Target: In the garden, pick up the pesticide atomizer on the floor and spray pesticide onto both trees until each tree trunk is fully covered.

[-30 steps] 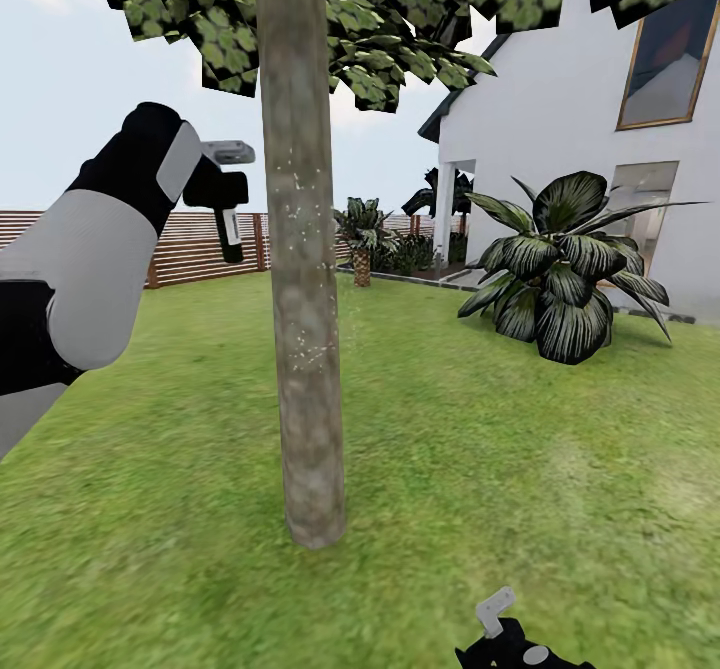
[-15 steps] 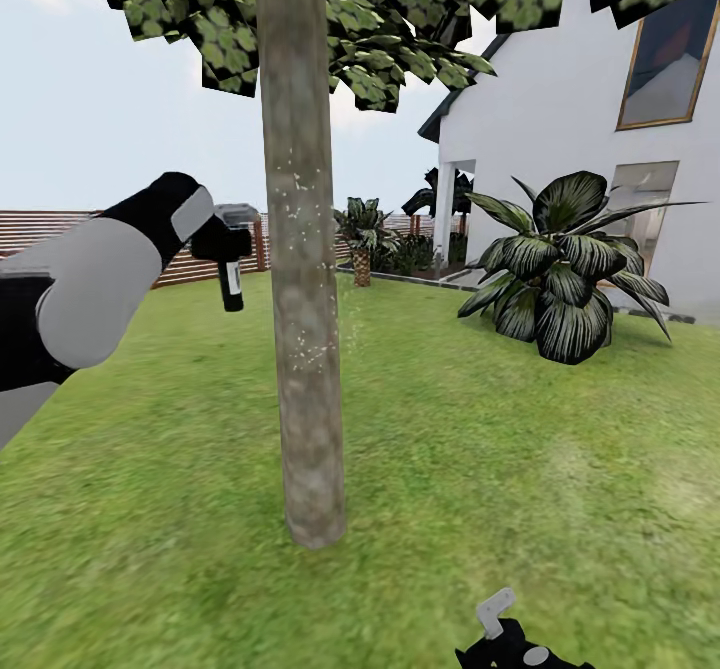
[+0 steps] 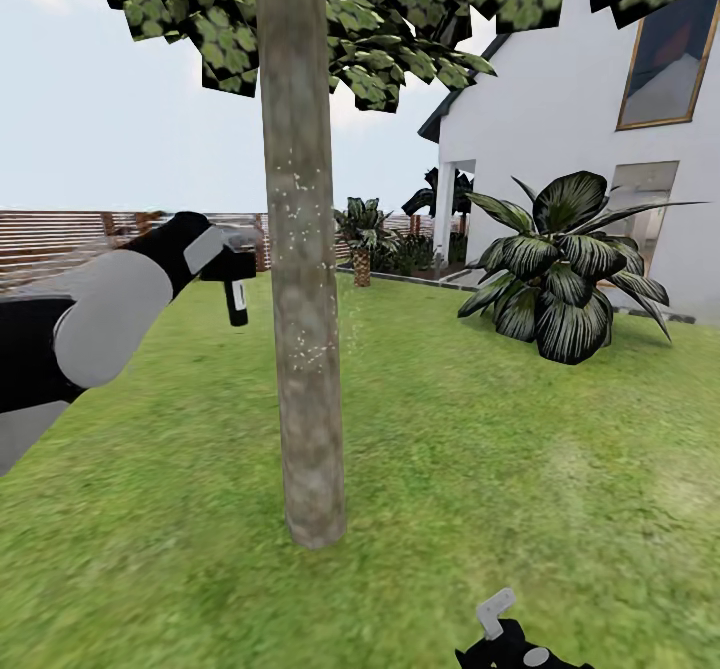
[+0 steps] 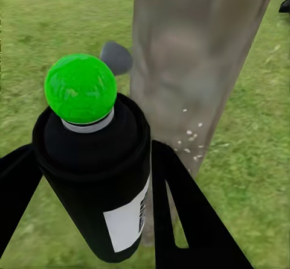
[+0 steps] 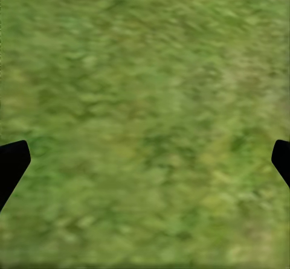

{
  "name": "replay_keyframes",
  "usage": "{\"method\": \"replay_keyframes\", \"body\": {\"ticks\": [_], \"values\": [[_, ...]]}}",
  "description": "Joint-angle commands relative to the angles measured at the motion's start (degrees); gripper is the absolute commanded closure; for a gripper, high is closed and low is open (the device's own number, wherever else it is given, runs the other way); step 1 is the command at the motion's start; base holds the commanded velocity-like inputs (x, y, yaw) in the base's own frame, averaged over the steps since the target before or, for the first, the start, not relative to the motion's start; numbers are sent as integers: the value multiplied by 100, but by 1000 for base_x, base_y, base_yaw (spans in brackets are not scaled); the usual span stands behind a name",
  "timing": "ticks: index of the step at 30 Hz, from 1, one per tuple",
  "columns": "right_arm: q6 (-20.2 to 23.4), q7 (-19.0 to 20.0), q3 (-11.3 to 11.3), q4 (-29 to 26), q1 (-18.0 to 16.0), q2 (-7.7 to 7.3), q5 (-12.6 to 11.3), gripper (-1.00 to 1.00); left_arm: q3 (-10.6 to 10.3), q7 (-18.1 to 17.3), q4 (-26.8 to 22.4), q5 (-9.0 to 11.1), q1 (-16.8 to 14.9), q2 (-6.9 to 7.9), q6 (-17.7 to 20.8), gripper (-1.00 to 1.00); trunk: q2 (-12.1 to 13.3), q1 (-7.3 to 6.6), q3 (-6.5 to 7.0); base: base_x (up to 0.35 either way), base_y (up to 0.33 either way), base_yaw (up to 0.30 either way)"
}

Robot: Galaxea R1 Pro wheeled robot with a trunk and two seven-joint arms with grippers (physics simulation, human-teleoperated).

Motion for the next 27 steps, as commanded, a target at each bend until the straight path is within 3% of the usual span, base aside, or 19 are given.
{"method": "replay_keyframes", "body": {"ticks": [1, 15, 23, 27], "values": [[-1, 1, 0, 0, 0, 0, 0, -100, 5, 3, -1, 2, 112, -2, -77, 100, 0, 1, 1, 0, 0, 0], [-6, 6, 0, 0, 0, 0, 0, -100, 4, -249, 0, 2, 908, -86, -600, 100, 0, 1, 1, 0, 0, 0], [7, 6, 6, 0, 0, 5, 0, -100, 4, -261, 0, -1, 1162, -225, -751, 100, 0, 1, 1, 0, 0, 0], [11, 6, 5, 0, 0, 23, 0, -100, 4, -261, 0, -2, 1276, -368, -758, 100, 0, 1, 1, 0, 0, 0]]}}
